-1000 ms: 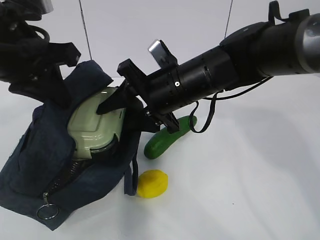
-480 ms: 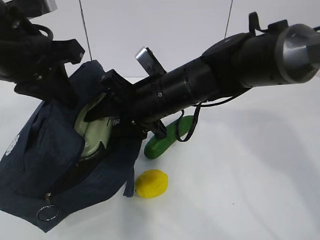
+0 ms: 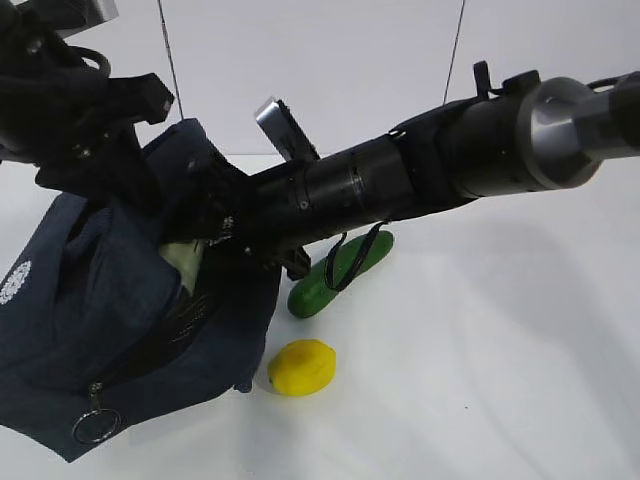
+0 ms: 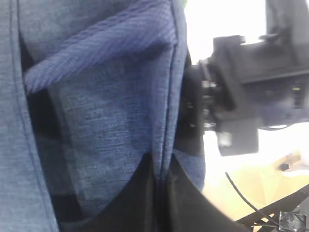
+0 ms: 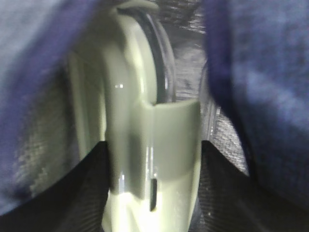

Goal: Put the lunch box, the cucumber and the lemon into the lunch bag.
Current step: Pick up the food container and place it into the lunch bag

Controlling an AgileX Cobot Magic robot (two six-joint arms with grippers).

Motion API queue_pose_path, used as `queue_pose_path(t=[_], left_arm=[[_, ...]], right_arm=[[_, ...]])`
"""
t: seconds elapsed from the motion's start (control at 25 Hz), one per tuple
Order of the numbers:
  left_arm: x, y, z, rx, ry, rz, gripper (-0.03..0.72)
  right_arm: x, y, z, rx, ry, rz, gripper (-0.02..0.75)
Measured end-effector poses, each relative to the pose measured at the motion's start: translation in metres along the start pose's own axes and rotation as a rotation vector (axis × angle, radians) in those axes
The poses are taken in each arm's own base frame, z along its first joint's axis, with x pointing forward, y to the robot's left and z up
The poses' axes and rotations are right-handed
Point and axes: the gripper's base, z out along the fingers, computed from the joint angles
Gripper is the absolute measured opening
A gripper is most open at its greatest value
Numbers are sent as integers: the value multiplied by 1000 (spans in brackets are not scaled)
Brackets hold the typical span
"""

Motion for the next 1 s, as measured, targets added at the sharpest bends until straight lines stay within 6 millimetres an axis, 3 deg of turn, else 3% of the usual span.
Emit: queue_pose_path(t=[0.24, 0.72, 1.0], left_arm=[[0, -1, 0, 6, -1, 1, -6], [-1, -1, 0, 15, -8, -2, -6], [-1, 3, 0, -36, -11, 30, -6]], right_arm=[[1, -7, 6, -4, 7, 2, 412], [2, -3, 6, -49, 13, -35, 417], [6, 2, 5, -111, 57, -59, 524]])
